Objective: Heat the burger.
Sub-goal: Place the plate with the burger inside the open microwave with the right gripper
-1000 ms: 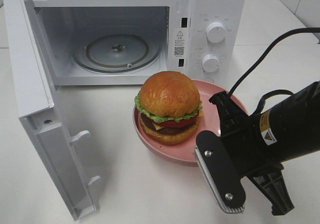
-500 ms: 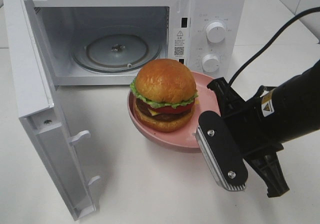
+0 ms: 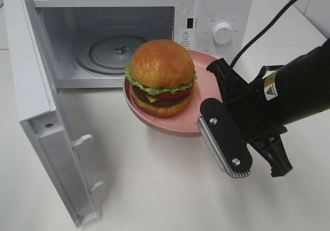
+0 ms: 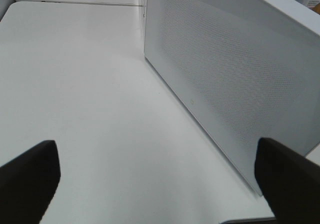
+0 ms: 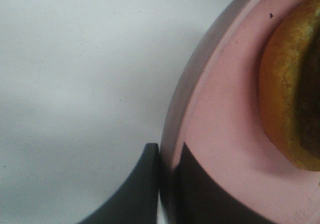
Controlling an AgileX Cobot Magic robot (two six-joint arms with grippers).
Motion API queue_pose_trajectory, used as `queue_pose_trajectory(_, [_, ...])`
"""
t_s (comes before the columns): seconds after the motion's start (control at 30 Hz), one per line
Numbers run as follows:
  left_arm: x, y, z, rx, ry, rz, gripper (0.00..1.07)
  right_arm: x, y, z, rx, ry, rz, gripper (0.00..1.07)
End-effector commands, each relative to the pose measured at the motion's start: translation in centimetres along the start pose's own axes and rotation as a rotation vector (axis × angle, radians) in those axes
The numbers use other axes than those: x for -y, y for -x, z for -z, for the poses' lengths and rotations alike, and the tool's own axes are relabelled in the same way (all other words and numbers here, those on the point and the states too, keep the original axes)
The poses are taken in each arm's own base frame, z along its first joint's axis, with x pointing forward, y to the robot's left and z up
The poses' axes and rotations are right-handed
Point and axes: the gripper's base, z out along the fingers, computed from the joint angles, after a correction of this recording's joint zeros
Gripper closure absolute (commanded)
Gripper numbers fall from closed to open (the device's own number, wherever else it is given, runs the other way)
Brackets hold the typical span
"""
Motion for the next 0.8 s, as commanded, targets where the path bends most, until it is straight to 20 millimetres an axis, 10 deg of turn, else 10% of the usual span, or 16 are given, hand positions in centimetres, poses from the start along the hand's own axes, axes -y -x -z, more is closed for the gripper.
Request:
queue_pose_trajectory(0.03, [0.0,0.0,0.2,0.027,0.004,0.002,0.09,1.5,0.1,0.3,0.004,-0.056,-0.011,1.07])
queue_pose_trajectory(0.8, [0.0,0.0,0.2,0.027,0.004,0.002,0.09,5.3,1.7,-2.7,-0.002,-0.063,0.011,1.07])
